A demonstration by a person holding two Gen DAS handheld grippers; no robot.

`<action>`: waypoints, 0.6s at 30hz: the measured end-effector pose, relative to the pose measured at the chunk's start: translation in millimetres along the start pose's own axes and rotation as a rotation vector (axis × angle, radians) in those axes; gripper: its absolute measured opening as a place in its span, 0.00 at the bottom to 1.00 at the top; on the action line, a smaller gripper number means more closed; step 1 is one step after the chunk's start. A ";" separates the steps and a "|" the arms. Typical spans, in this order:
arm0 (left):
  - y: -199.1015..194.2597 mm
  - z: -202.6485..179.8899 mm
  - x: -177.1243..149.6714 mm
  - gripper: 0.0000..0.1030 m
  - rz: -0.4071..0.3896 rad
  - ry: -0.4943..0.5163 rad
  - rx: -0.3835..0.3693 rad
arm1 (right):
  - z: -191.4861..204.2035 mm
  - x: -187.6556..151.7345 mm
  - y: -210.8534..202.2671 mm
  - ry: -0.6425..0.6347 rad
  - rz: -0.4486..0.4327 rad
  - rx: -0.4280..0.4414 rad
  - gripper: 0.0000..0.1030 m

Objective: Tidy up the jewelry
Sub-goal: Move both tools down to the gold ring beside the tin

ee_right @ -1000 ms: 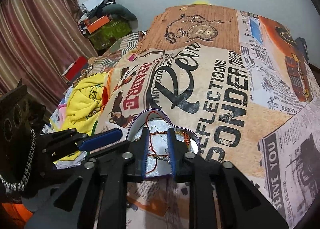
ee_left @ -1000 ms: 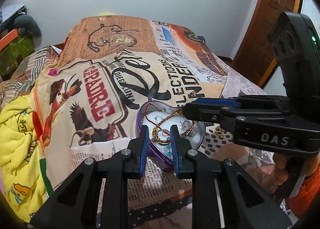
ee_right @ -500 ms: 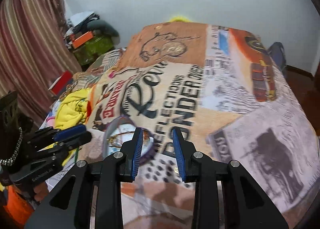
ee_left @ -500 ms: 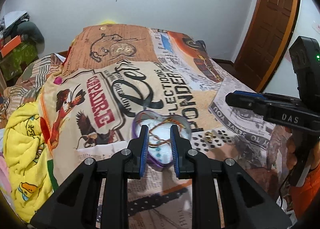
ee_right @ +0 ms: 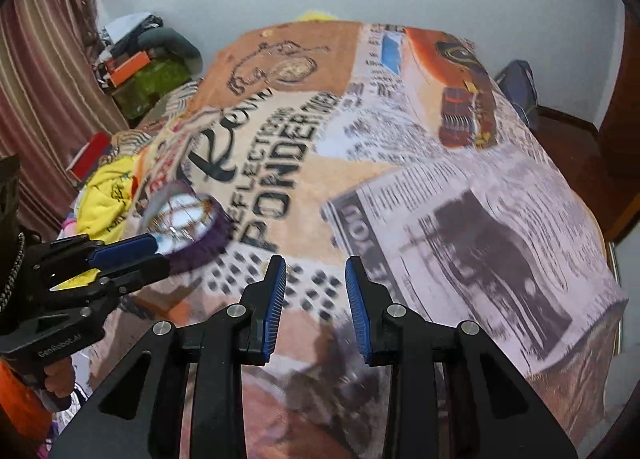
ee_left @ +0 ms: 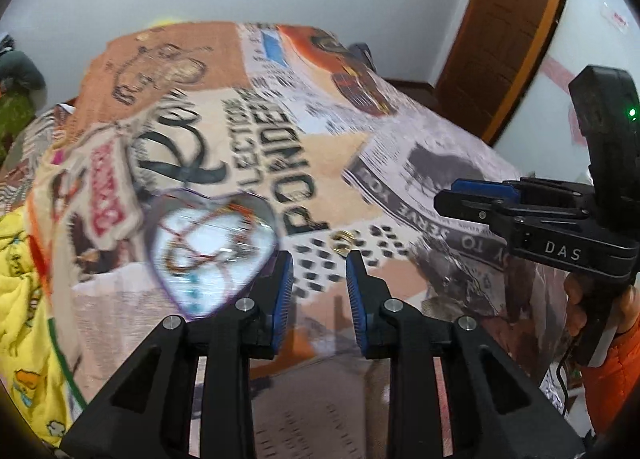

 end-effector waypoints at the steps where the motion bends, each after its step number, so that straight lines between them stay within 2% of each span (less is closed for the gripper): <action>1: 6.3 -3.3 -1.4 0.25 0.014 0.001 -0.010 | -3.1 -3.4 -0.5 0.006 0.004 -0.002 0.27; 4: 27.8 -11.0 -6.8 0.25 0.058 0.006 -0.024 | -11.9 -10.6 2.1 0.031 0.020 0.004 0.27; 9: 57.2 -15.0 -11.9 0.25 0.108 0.029 -0.003 | -18.1 -18.6 8.2 0.043 0.038 0.013 0.27; 14: 70.4 -13.5 -10.7 0.25 0.111 0.037 0.021 | -20.5 -22.0 14.3 0.051 0.047 0.029 0.27; 18: 78.8 -15.5 -6.2 0.25 0.114 0.040 0.011 | -19.5 -21.8 19.3 0.061 0.047 0.042 0.27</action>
Point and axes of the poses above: each gripper's, at about its wrist camera, not at the fingertips, and y roughly the way its jaws point, z to its left, x to its top, the point moved 8 cm from there along y, roughly the way its jaws point, and after that the axes turned 5 degrees about -z, right-handed, at the moved point
